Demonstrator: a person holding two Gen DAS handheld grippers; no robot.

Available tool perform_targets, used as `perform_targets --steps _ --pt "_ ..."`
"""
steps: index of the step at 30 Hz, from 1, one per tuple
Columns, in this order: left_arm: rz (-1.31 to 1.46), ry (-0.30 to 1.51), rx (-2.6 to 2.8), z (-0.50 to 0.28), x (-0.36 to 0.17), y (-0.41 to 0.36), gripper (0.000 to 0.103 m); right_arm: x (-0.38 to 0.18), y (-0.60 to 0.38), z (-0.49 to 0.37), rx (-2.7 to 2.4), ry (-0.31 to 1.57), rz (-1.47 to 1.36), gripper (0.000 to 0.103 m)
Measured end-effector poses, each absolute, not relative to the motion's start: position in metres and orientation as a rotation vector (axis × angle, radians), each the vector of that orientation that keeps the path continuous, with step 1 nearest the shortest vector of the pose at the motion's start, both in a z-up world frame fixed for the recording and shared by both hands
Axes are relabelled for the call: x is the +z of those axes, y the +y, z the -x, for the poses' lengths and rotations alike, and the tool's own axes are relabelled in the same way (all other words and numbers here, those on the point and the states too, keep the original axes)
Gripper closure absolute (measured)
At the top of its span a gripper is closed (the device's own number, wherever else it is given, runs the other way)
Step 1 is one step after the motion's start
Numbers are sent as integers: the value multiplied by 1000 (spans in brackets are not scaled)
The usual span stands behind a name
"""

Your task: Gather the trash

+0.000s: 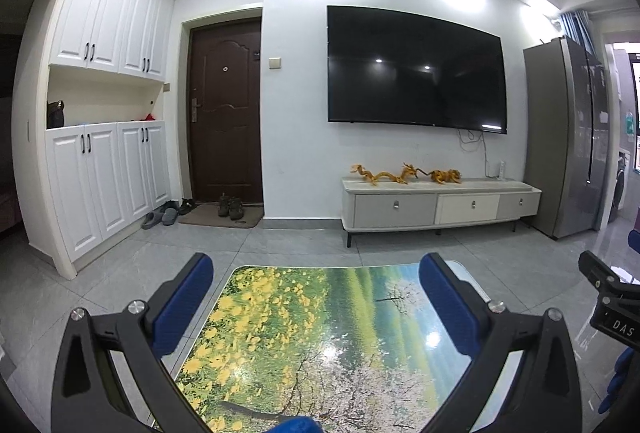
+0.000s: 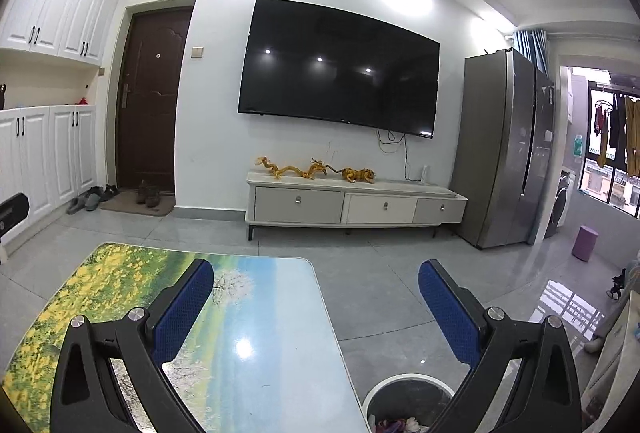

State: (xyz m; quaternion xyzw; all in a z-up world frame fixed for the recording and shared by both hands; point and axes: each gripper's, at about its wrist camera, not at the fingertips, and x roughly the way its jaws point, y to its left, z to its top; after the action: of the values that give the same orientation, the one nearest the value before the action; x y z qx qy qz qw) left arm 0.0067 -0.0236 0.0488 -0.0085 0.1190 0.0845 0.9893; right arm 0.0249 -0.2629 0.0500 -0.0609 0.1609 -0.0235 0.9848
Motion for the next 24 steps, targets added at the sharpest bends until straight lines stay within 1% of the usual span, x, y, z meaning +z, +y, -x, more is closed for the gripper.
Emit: perform_targets --steps 10,24 --pt "2 255 215 -11 33 -18 0 36 -262 -29 -53 338 121 0" --pt "-11 360 238 -69 -10 -17 0 -2 -281 -72 -74 417 72 0"
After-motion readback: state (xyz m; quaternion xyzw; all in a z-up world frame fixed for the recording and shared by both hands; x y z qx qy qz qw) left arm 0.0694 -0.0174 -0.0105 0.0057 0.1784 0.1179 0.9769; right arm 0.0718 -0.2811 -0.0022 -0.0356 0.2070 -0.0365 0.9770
